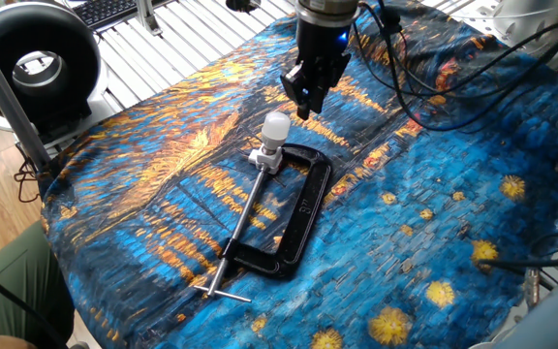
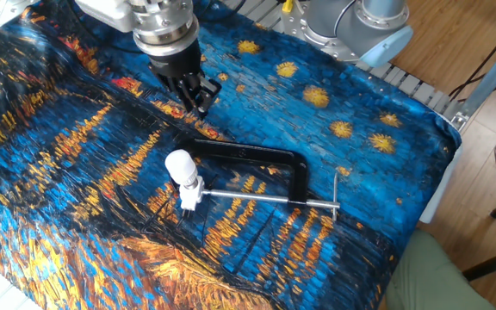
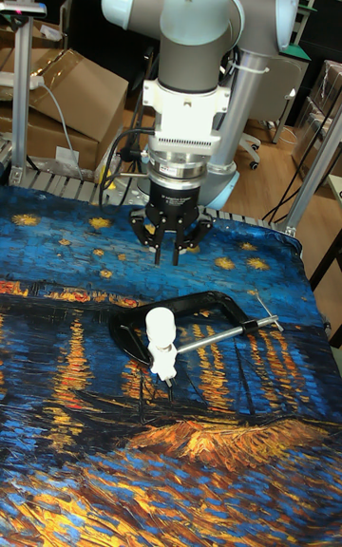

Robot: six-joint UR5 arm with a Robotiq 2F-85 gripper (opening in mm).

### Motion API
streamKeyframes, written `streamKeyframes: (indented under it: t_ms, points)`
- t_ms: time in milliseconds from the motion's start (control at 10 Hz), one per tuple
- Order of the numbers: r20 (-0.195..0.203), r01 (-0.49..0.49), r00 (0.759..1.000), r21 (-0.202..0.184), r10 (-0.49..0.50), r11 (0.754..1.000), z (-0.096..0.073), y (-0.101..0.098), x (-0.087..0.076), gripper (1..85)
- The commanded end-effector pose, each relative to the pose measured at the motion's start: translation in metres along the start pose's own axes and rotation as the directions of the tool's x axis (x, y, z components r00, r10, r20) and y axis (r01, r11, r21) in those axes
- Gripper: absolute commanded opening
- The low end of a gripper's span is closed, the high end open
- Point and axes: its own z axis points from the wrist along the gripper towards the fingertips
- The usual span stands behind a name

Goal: Install the light bulb by rotating it

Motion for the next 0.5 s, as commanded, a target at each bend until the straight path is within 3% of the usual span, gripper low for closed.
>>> streamKeyframes:
  t_ms: [0, 200, 400]
  points:
    - [0.069, 0.033, 0.997, -0.021, -0.031, 0.999, -0.002, 0.005, -0.017, 31.7]
    - [0.122, 0.051, 0.991, -0.021, -0.048, 0.998, -0.003, 0.006, -0.031, 32.7]
    - [0.111, 0.029, 0.994, -0.046, -0.024, 0.999, -0.003, 0.012, -0.028, 35.0]
